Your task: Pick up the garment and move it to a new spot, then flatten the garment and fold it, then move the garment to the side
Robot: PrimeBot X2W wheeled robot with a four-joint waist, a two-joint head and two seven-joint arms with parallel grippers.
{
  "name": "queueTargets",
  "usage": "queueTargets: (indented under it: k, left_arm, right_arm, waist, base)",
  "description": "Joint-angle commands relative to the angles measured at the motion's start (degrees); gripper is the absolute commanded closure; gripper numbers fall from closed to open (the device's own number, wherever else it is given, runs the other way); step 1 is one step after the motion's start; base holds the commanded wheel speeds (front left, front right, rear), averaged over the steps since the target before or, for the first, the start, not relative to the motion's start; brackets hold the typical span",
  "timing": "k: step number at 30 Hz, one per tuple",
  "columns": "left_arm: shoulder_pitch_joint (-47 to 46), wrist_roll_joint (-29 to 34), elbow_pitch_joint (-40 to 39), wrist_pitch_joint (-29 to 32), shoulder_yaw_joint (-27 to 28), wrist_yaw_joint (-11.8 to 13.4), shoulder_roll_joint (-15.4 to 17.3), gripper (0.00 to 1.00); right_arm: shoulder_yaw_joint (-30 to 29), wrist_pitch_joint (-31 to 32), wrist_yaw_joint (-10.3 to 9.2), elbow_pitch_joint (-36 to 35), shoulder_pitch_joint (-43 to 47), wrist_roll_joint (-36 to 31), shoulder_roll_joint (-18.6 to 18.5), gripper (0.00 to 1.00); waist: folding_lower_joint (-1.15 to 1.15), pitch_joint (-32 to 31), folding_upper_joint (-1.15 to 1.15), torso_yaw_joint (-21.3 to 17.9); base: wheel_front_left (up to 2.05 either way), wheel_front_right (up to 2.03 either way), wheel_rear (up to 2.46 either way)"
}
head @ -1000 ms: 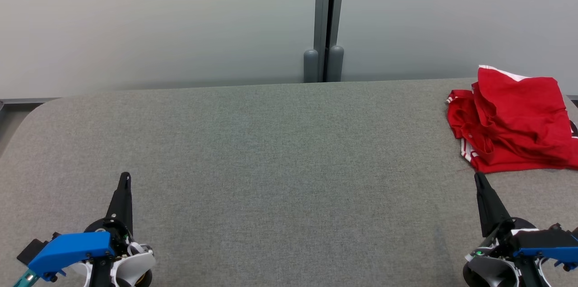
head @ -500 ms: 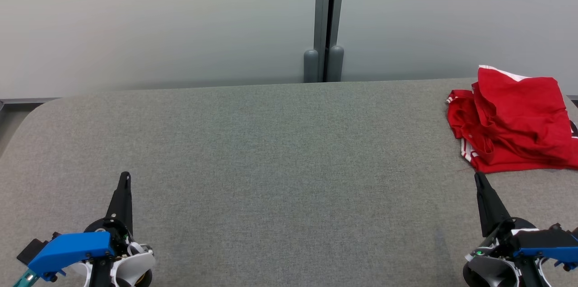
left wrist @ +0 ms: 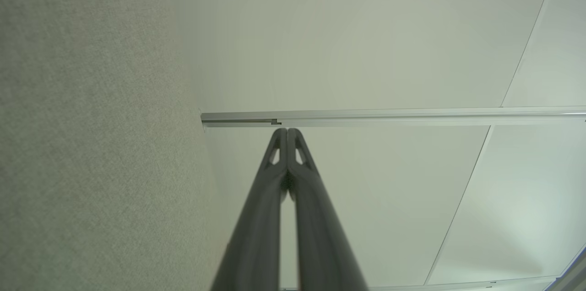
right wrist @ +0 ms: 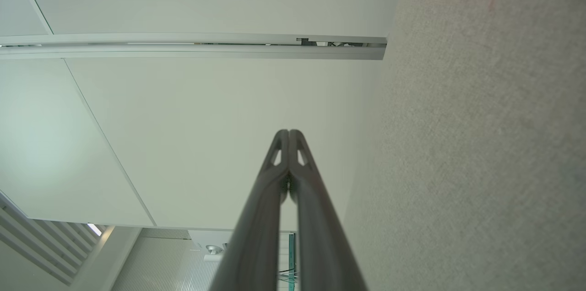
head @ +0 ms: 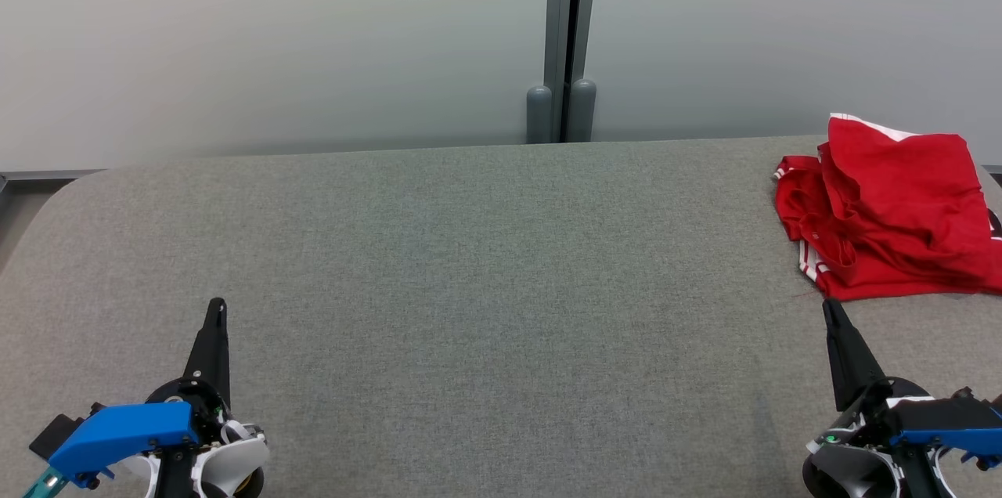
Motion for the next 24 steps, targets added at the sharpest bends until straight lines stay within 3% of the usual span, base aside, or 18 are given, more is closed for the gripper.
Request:
queueTargets:
  k: [1, 24]
  left_arm:
    - [-0.6, -0.2, -0.2, 0.2, 0.1, -0.2, -0.1, 1.0]
    - [-0.6, -0.2, -0.2, 0.2, 0.1, -0.2, -0.1, 1.0]
  right_arm:
    - [-0.2, 0.3, 0.02, -0.2, -0.8, 0.2, -0.4, 1.0]
    - [-0.2, 0.3, 0.02, -0.2, -0.8, 0.2, -0.4, 1.0]
  waist:
    - [0.0, 0.0, 0.01, 0.0]
    - [0.0, 0.0, 0.01, 0.0]
  base:
    - [0.0, 0.0, 0.0]
    - [0.0, 0.0, 0.0]
